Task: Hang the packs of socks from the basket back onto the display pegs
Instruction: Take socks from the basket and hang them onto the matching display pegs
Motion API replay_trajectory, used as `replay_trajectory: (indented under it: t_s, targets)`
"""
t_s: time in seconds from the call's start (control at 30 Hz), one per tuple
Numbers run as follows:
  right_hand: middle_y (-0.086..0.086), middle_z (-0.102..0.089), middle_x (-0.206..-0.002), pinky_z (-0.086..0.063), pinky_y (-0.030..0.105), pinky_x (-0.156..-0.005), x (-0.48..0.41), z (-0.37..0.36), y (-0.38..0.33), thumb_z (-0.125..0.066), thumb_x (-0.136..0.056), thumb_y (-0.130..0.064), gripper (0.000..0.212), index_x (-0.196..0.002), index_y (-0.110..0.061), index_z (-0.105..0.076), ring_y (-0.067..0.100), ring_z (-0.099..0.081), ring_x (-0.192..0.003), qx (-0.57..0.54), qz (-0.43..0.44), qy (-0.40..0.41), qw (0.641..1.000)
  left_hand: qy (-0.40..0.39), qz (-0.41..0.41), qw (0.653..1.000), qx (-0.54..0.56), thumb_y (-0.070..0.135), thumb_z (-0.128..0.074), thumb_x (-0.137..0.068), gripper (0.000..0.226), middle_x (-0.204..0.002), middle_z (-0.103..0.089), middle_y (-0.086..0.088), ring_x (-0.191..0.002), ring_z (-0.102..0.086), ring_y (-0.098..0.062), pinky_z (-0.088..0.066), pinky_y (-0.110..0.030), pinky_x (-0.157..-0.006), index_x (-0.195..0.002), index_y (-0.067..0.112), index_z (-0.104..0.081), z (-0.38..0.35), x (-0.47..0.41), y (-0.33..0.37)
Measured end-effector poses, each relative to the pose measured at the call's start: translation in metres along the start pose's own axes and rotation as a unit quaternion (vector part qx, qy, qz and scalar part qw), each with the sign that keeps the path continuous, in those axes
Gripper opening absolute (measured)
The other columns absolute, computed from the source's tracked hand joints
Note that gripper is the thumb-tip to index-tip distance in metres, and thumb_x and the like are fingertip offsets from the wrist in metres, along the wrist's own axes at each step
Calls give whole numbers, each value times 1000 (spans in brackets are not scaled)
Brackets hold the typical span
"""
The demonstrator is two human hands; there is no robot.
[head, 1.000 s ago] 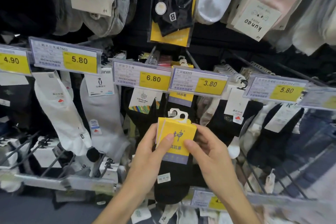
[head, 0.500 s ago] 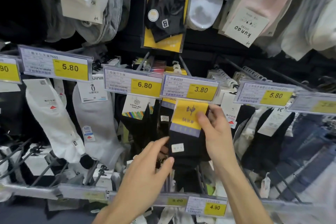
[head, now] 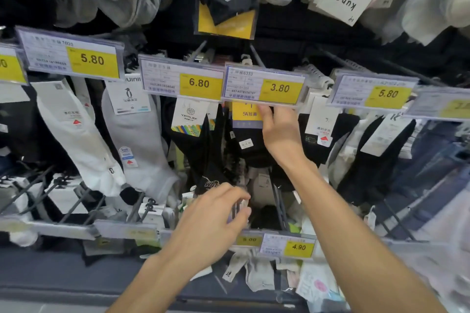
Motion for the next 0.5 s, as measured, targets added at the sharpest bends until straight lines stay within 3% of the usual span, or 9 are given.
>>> replay_trajectory:
  t_s: [0.13,0.27,0.37,0.5]
  targets:
    - [-9,-53,-106,-27,-3,-70,2,5,-2,-48,-101,-19,25,-121,-15,-62,-4,-39,-86,64,-7,-13,998,-11,-34,999,3,38,-52,-98,26,-117,-60,19,-114,-54,-5,-46,-33,-95,-121,32,-64,-8,0,12]
    - [7,-53,-136,-40,26,-88,37,25,-7,-44,-98,-7,50,-147,-17,-39,22,-50,-119,155,24,-48,986,1,-65,997,39,28,-57,-97,18,-103,-65,13,-96,-57,-4,-45,-29,-87,-109,26,-70,-18,-3,28]
    - [3,-59,-128,-46,33,-94,90,60,-11,-42,-98,-9,40,-135,-15,-56,17,-58,-114,159,18,-25,987,7,-82,992,92,26,-56,-92,15,-92,-67,12,-86,-59,-2,-45,-25,-81,-94,24,-71,-29,-1,51]
    - [-2,-67,-110,-51,39,-86,187,126,-10,-45,-97,-8,30,-117,-14,-67,14,-63,-100,125,-57,-16,990,-54,-117,971,199,22,-56,-89,17,-81,-66,16,-82,-61,3,-40,-6,-71,-83,36,-63,-58,7,106]
Point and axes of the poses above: each hand's wrist, its own x-axis away from the middle knuckle, its own z-axis out of the back of the hand, y = z × x, the point moved 2 cm from there along -x, towards the middle knuckle
